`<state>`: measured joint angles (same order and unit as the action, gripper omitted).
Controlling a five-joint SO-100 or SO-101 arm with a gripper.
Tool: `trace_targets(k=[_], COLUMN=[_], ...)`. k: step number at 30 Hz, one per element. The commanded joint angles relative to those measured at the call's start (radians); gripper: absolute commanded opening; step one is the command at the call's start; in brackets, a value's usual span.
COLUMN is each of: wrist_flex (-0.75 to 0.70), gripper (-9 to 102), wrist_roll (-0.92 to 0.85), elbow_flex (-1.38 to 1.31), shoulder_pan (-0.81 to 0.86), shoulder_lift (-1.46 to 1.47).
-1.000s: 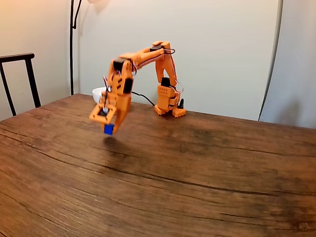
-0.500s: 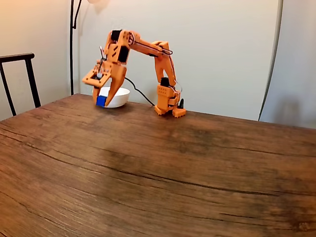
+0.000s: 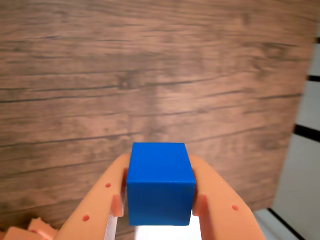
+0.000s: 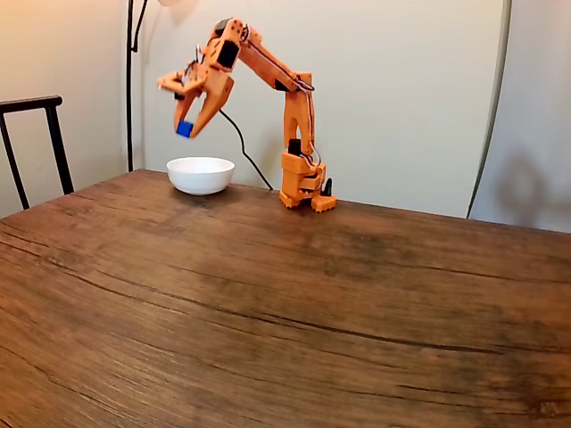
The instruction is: Grasp the cube and drop it in the bowl
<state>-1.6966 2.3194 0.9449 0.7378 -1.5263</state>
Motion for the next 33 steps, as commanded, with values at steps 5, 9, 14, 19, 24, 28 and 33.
trace_targets(k=[5,9,14,19,24,28,33], wrist_flex=[-0.054,-0.043,0.006,0.031,0.074,0.207,0.4], gripper=[5,5,5,5,5,5,5], wrist_roll=[0.021,0.021,0.008,-0.008,-0.067,-0.114,-0.153], elbow_flex=[0.193,0.416,0.673,0.905,1.035,1.109,1.195], shoulder_pan=[0.117,0.173,0.225,0.357,0.529,0.617,0.657], shoulder_lift=[-0.262,-0.451,-0.729,-0.989,-1.155,-1.18,-1.141])
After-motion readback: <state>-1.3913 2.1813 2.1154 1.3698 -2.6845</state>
